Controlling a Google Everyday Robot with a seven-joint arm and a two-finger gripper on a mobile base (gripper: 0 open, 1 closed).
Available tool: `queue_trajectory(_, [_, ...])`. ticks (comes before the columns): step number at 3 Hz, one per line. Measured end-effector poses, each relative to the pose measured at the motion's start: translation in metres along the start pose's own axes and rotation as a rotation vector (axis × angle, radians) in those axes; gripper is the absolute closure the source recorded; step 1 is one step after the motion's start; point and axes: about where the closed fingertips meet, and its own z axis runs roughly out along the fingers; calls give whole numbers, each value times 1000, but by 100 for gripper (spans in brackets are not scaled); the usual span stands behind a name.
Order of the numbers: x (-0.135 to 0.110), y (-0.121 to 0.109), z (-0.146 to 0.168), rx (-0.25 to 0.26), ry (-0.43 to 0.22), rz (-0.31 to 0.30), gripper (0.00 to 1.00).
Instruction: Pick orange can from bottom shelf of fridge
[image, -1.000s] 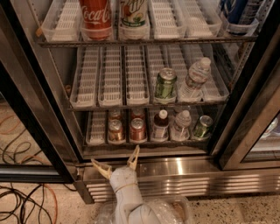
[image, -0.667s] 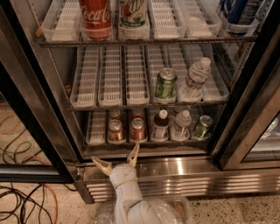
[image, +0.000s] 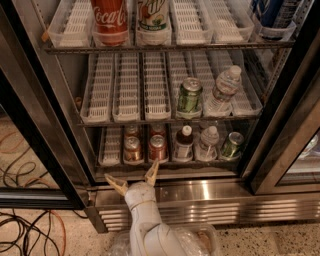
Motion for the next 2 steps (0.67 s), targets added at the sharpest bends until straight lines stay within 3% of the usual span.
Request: queue_trajectory(2, [0,0,0,0,0,0,42])
